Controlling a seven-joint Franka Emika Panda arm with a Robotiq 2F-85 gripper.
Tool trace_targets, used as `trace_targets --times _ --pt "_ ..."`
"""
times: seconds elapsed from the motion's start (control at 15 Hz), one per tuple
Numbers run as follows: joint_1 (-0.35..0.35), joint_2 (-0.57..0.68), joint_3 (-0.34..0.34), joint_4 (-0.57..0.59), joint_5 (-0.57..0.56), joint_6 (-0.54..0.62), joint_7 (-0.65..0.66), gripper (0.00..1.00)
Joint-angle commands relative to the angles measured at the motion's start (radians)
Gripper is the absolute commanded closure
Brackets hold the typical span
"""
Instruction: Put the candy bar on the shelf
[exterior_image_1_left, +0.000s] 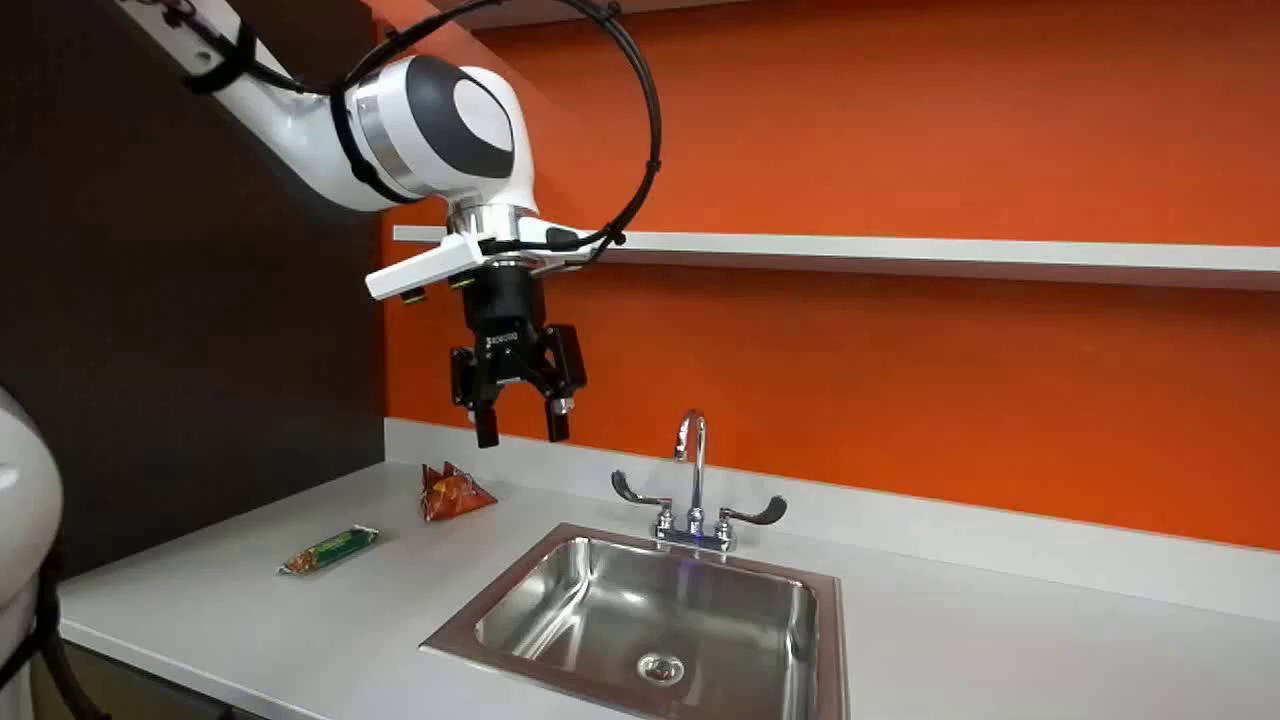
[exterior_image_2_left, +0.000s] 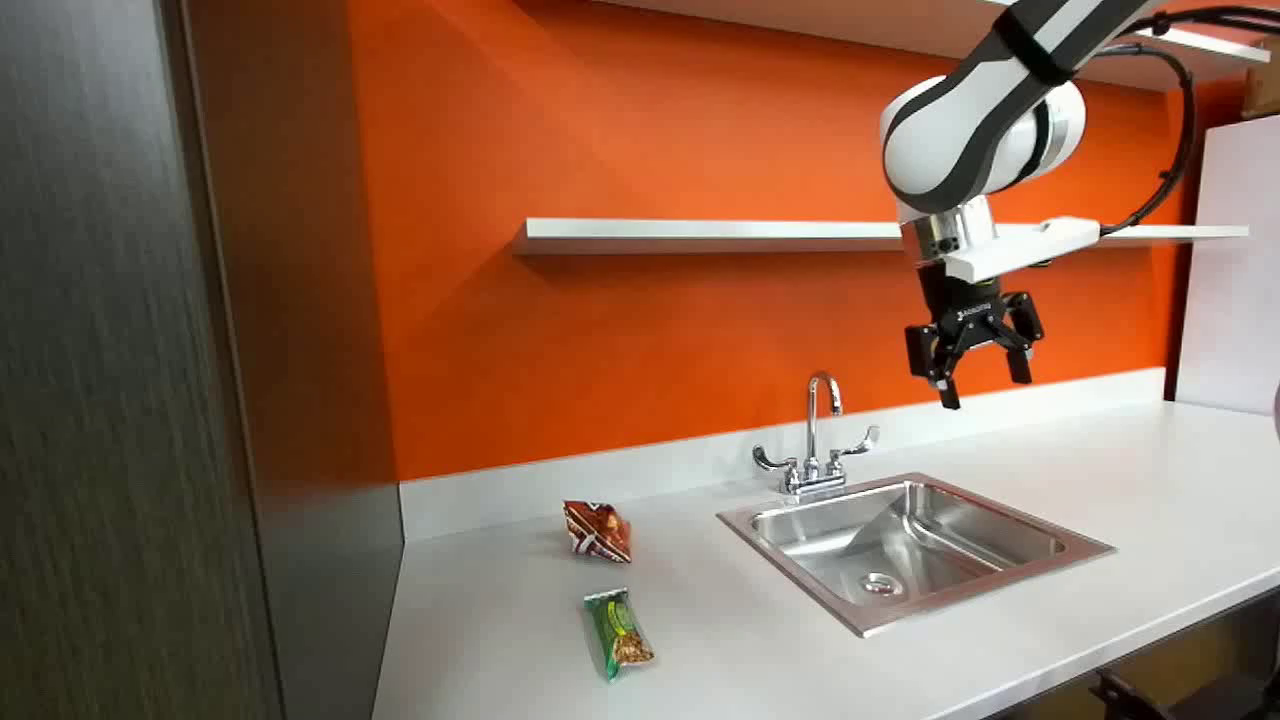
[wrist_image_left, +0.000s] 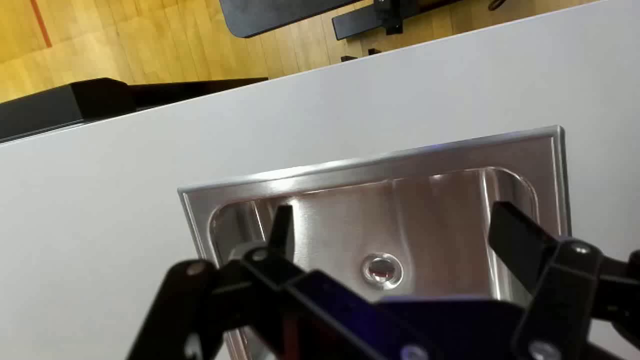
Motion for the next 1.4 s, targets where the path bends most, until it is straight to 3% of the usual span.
trace_targets --times 0.0,0.33,0.67,1.0,1.33 --pt "0.014 0.001 -0.013 0.002 -0.006 -0.004 0.005 0.00" --pt "0.094 0.036 0.024 0.011 0.071 0.013 0.023 0.00" --pt "0.196 0.124 0.121 0.043 0.168 0.020 0.139 0.00" --pt "0.257 0.274 0.219 0.128 0.204 0.061 0.339 0.00" --pt "0.315 0.449 0.249 0.239 0.224 0.114 0.438 0.00"
